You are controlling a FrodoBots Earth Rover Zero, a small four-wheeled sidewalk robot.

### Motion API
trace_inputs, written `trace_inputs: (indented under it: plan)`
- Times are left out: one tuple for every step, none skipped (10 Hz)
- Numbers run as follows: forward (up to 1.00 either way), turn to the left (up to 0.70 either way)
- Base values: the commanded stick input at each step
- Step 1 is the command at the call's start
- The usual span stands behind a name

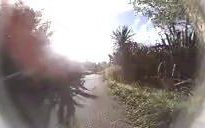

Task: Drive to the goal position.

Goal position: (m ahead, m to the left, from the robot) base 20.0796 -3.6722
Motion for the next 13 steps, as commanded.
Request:
trace_inputs:
  plan:
    - [0.50, 0.03]
    - [0.50, 0.03]
    - [0.50, 0.03]
    - [0.50, 0.03]
    - [0.50, 0.03]
    - [0.50, 0.03]
    - [0.50, 0.03]
    - [0.50, 0.03]
    - [0.50, 0.03]
    - [0.50, 0.03]
    - [0.50, 0.03]
    - [0.50, 0.03]
    - [0.50, 0.03]
